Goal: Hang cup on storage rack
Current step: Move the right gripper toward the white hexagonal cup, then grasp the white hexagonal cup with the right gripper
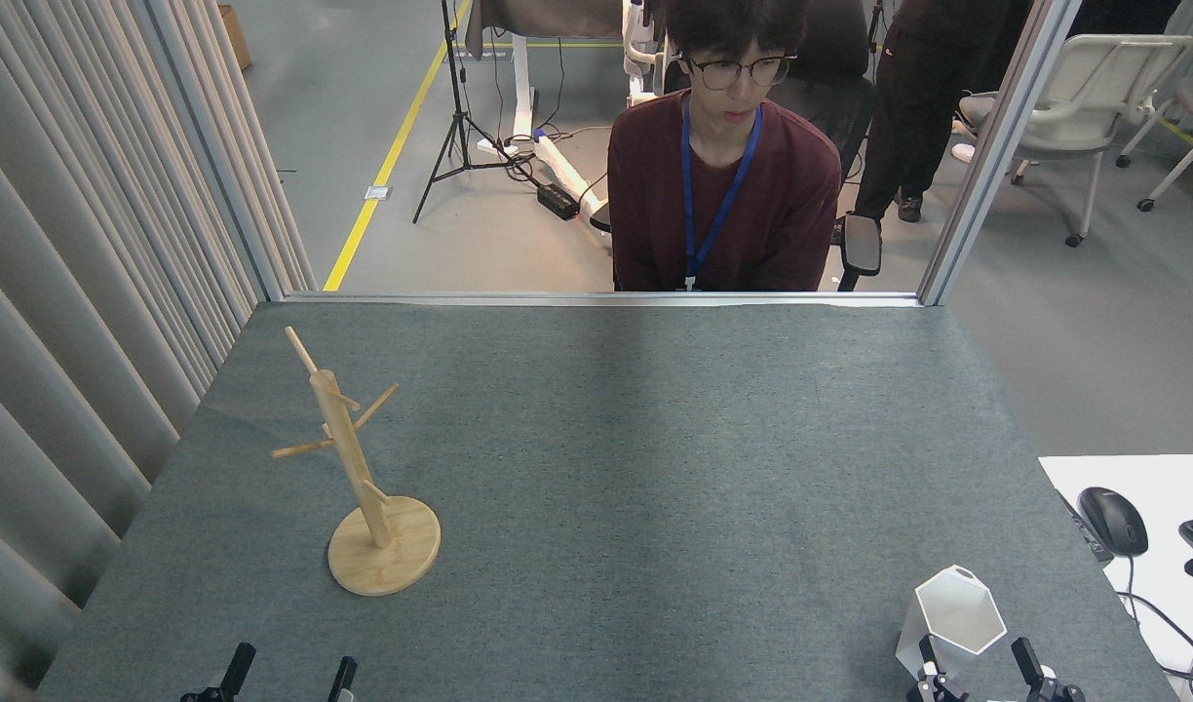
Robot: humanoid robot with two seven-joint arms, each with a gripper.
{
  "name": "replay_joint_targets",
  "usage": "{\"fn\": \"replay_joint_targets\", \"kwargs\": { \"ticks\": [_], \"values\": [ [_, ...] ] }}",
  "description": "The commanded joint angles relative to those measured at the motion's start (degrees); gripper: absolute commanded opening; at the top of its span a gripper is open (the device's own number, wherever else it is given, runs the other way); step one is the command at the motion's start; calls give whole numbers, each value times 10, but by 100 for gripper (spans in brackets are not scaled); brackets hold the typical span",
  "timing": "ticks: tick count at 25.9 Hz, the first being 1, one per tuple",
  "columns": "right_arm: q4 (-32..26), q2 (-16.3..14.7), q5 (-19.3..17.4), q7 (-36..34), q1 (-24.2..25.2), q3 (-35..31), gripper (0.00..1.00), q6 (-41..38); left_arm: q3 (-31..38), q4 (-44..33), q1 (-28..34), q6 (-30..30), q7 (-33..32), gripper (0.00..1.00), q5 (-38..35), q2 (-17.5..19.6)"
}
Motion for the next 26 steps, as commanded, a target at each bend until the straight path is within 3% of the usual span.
{"fn": "replay_joint_targets", "kwargs": {
  "ticks": [1, 12, 13, 15, 20, 26],
  "values": [
    [15, 0, 2, -3, -11, 7, 100, 0, 1, 2, 0, 0, 0, 100, 0, 0],
    [45, 0, 12, -5, -36, 23, 99, 5, 3, 3, 0, -1, 0, 100, -2, 0],
    [45, 0, 19, -6, -36, 23, 93, 8, 3, 3, 1, 0, 0, 100, -2, 0],
    [45, 0, 28, -10, -36, 23, 70, 9, 3, 2, 0, 0, 0, 100, -4, 0],
    [45, 0, 28, -14, -36, 23, 61, 9, 3, 2, 0, 0, 0, 100, -4, 0],
    [44, 0, 25, -20, -36, 22, 61, 6, 3, 1, 0, 0, 0, 100, -3, 0]
  ]
}}
